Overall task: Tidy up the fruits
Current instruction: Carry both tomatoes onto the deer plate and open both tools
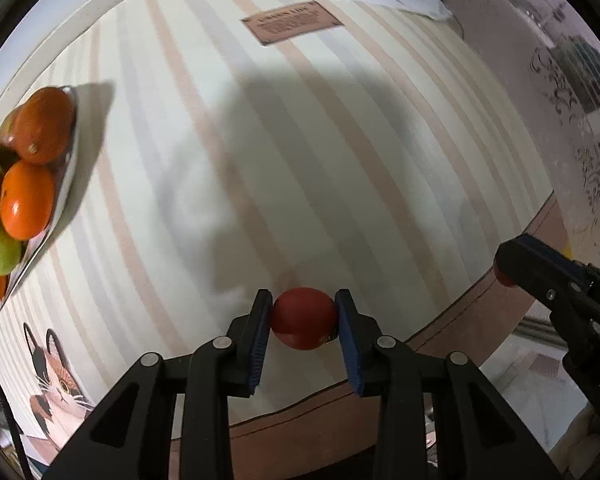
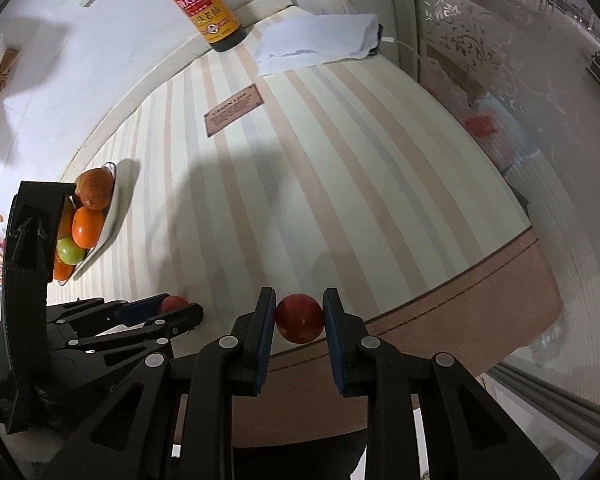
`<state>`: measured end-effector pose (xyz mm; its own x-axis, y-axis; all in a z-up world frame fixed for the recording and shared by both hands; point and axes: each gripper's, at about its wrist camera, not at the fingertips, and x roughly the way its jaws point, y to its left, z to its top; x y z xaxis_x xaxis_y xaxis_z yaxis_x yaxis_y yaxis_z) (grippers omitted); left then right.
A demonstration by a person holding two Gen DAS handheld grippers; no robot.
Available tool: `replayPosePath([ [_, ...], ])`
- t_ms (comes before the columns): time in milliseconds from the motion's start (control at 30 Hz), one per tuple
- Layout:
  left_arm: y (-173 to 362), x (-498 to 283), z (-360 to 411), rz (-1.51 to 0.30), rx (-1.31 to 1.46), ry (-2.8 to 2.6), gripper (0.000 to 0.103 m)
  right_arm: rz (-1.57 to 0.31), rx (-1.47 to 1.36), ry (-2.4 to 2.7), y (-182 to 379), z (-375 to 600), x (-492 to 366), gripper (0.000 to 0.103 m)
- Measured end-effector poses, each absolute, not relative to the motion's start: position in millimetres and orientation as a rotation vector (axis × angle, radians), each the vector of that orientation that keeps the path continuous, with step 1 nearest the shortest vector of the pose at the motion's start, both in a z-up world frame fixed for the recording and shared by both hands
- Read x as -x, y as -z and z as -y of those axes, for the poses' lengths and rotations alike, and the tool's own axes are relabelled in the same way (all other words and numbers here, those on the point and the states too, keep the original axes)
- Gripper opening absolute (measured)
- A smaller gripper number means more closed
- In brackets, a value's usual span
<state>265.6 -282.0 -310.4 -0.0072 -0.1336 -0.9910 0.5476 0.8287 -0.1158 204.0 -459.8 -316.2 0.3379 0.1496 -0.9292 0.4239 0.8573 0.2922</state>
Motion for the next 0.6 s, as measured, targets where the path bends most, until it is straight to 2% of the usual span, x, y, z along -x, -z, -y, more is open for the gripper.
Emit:
replayPosePath([
  [267,276.0,-292.5,207.0,-1.467,-0.13,0.488,0.029,-1.205,-0.54,0.114,301.9,432.9,-225.8,0.026],
  [600,197.5,-308.4,42.1,-1.343,0.195,0.317,0.029,-1.175,-0.483,-0.095,276.2,340.0,-280.0,0.026],
])
